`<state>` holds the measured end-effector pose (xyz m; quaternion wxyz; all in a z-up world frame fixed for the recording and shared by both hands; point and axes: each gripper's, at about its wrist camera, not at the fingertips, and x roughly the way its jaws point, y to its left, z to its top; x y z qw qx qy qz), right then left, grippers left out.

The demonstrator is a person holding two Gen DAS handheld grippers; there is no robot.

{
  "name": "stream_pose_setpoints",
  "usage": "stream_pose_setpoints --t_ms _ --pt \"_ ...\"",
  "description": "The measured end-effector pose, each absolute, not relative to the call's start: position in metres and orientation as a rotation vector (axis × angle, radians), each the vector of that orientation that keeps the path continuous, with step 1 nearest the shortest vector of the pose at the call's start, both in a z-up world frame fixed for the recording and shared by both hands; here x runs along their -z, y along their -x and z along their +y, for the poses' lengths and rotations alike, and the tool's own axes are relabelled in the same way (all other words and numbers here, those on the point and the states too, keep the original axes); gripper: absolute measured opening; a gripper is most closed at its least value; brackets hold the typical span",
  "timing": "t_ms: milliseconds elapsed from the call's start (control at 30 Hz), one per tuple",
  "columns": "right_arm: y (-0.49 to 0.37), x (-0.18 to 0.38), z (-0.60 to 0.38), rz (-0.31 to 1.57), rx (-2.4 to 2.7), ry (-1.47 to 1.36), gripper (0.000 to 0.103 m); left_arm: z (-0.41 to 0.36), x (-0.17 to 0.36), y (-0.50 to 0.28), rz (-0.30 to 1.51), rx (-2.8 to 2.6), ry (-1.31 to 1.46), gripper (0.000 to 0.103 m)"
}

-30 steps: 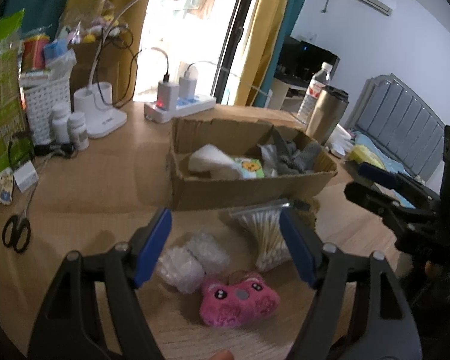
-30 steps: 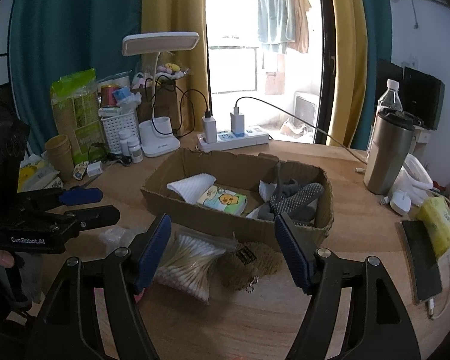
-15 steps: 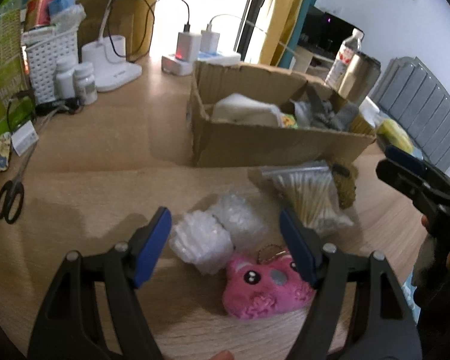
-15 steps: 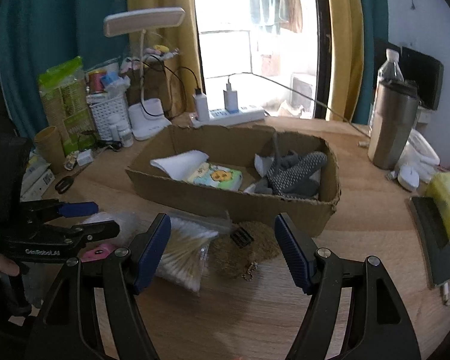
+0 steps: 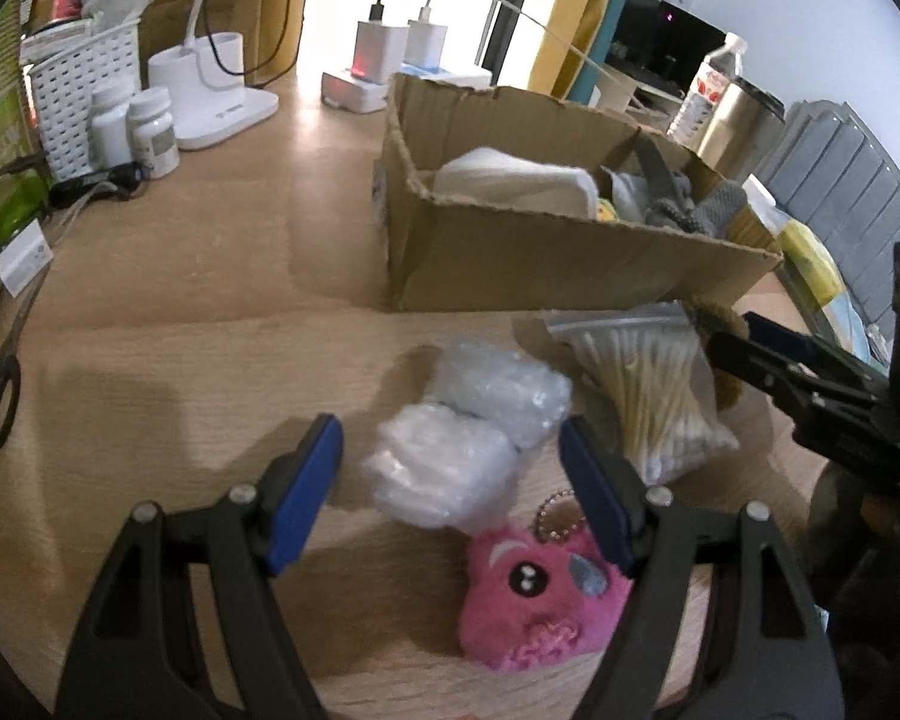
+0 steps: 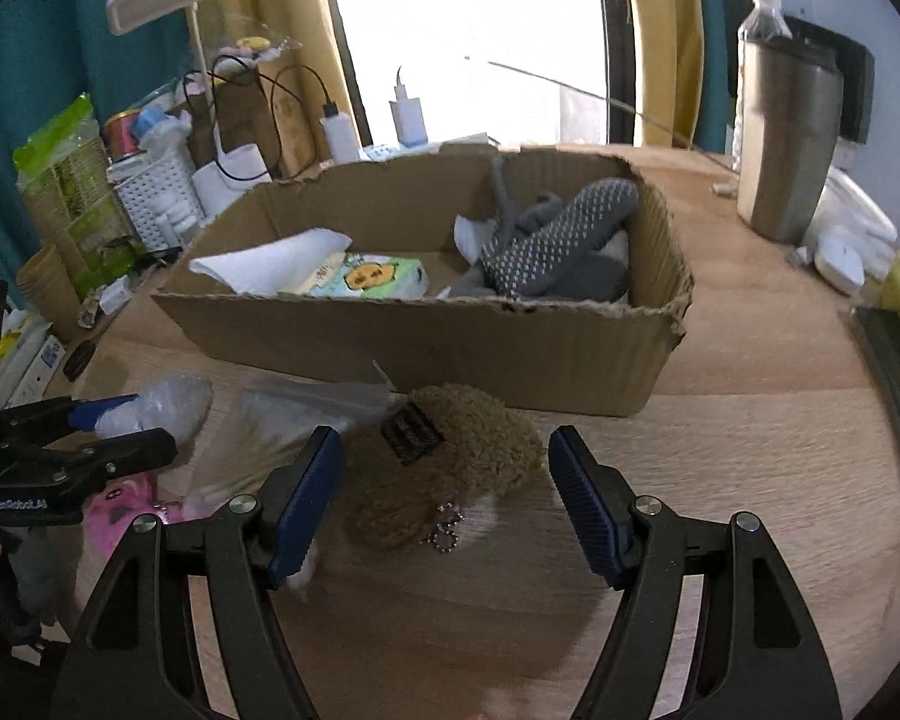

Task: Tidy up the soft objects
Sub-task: 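Grasp the bubble-wrap packets with the left tool while the right tool grasps the brown teddy pouch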

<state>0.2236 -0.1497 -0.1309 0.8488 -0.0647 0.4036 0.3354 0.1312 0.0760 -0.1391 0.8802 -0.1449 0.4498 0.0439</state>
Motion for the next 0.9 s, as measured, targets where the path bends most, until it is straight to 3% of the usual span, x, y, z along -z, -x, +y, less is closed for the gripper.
stream_pose_setpoints --t_ms 267,367,500,633,900 --pt "-0.231 0.141 -0.142 0.906 -0.705 0.153 0.071 0.073 0.142 -0.132 0.919 -0.074 0.263 0.074" --pt "-0.229 0.141 -0.140 0.909 -0.708 0.158 0.059 0.071 0.142 -0.131 0.917 -0.061 0.245 0.056" --pt "-0.226 0.140 -0.138 0.903 -0.716 0.162 0.047 0.070 0.141 -0.126 0.898 -0.024 0.252 0.049" --pt "-0.222 0.136 -0.138 0.892 -0.715 0.166 0.041 0.066 0.138 -0.120 0.874 -0.004 0.260 0.047" --pt "-0.211 0.113 -0.150 0.827 -0.669 0.174 0.041 0.066 0.124 -0.104 0.802 0.016 0.276 0.046"
